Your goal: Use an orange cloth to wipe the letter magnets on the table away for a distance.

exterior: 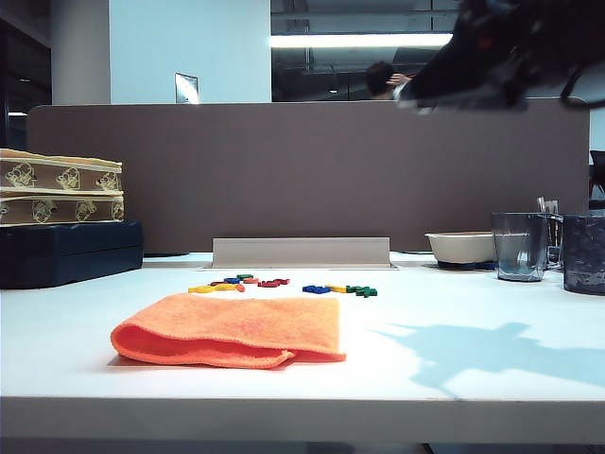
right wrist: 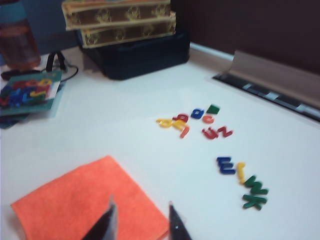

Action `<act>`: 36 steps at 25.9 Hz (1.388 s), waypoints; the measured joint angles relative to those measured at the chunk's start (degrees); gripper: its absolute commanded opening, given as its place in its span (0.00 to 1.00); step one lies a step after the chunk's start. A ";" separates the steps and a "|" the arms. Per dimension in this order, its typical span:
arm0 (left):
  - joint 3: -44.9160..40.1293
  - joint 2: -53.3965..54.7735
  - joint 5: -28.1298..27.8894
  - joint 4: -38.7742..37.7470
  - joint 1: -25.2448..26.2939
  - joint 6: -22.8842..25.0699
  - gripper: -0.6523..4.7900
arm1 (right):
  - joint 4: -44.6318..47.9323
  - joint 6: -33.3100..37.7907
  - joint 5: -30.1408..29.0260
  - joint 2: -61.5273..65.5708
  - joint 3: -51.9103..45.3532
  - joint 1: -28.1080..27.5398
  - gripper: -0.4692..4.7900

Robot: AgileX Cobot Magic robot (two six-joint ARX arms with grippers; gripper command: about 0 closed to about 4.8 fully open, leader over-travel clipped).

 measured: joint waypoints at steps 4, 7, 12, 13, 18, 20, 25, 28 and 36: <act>0.00 0.00 -0.02 -0.02 0.00 0.00 0.11 | -0.74 0.04 0.57 5.07 -0.04 2.19 0.50; 0.00 0.00 -0.02 0.00 0.00 0.00 0.11 | -0.07 0.07 1.51 10.86 0.35 4.00 0.60; 0.00 0.00 -0.04 -0.02 0.00 0.00 0.11 | 0.68 0.02 1.66 16.15 2.05 6.23 0.78; 0.00 0.00 -0.04 -0.02 0.00 0.00 0.11 | 0.74 0.02 1.64 16.79 2.62 6.64 0.80; 0.00 0.00 -0.04 -0.04 0.00 0.00 0.11 | 0.98 0.00 1.64 23.37 9.64 10.99 0.81; 0.00 0.00 -0.04 -0.04 0.00 0.00 0.11 | 0.98 -0.07 1.68 26.82 13.33 12.66 0.82; 0.00 0.00 -0.09 -0.04 0.00 0.00 0.11 | -2.54 -2.93 1.70 32.85 19.93 16.26 0.82; 0.00 0.00 -0.15 -0.04 0.00 0.00 0.11 | -6.38 -6.95 2.27 36.11 22.16 18.93 0.82; 0.00 0.00 -0.15 -0.02 0.00 0.00 0.11 | -10.10 -7.80 6.45 40.92 22.14 20.68 0.82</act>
